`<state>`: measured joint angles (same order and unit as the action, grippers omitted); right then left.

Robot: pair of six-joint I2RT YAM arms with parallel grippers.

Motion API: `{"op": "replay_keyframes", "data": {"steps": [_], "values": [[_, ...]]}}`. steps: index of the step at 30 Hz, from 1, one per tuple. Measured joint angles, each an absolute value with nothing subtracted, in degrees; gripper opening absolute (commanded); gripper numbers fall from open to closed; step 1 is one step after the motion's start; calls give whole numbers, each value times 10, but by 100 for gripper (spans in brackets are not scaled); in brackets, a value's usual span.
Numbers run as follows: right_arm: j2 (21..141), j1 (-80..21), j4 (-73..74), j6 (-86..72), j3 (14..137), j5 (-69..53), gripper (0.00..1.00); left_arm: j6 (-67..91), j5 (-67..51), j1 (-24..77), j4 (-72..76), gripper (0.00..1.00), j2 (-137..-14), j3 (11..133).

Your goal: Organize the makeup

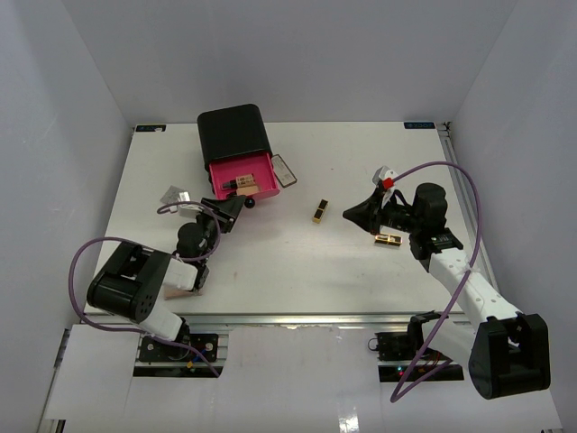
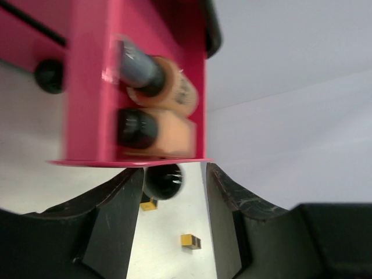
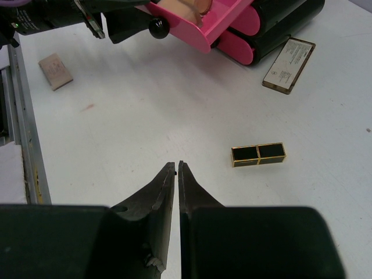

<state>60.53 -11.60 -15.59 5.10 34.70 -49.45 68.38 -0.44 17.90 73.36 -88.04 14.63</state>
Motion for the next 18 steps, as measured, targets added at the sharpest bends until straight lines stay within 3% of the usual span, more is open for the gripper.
{"op": "replay_keyframes", "data": {"steps": [18], "values": [[605, -112, -156, 51, 347, -498, 12, 671, -19, 152, 710, 59, -870, 242]]}}
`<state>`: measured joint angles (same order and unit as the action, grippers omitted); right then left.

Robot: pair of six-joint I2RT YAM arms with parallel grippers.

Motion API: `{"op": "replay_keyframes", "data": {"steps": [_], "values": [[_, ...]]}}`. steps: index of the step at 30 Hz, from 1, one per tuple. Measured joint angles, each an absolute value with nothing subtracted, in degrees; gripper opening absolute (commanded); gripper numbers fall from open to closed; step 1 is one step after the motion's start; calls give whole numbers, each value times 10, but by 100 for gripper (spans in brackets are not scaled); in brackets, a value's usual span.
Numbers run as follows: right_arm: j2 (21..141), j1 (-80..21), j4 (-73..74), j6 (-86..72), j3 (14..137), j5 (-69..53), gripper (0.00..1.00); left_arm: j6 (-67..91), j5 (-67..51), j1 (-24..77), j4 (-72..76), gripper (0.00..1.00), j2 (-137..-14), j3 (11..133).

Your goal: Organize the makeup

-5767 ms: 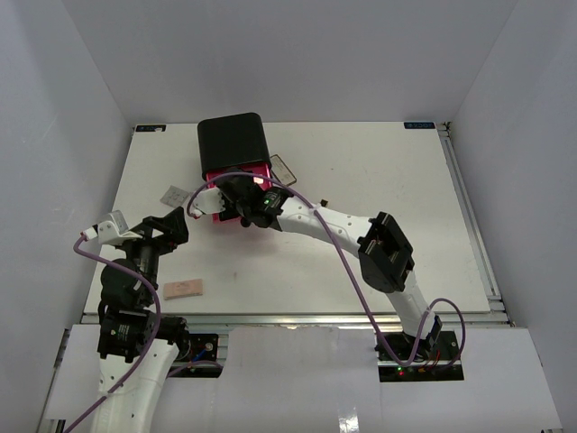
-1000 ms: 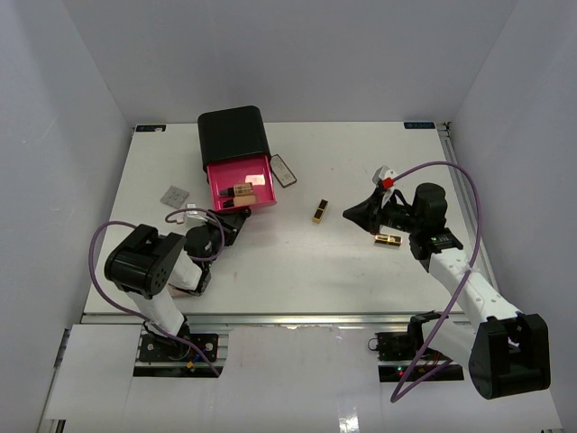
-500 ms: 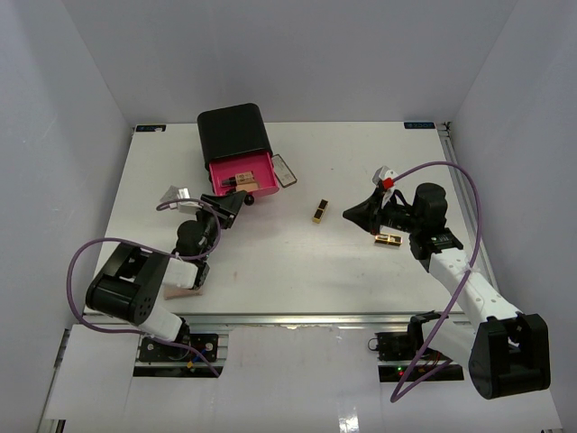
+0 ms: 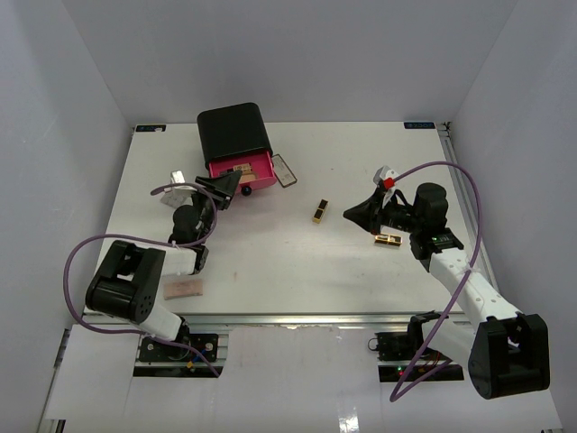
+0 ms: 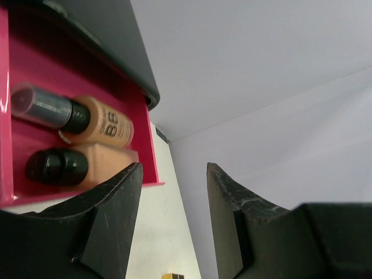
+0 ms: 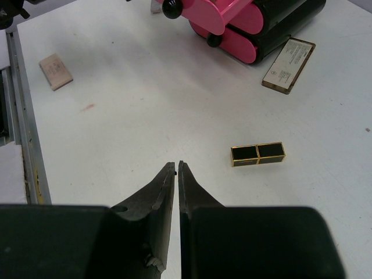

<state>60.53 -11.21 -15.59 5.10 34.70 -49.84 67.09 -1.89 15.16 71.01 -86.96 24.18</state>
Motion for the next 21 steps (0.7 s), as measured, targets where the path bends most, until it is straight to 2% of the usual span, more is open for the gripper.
{"op": "replay_keyframes", "data": {"steps": [14, 21], "values": [[605, -105, -156, 51, 347, -500, 12, 630, -75, 114, 669, 59, -890, 315], [605, -105, -156, 51, 347, -501, 12, 557, -100, 113, 583, 62, -758, 332]]}}
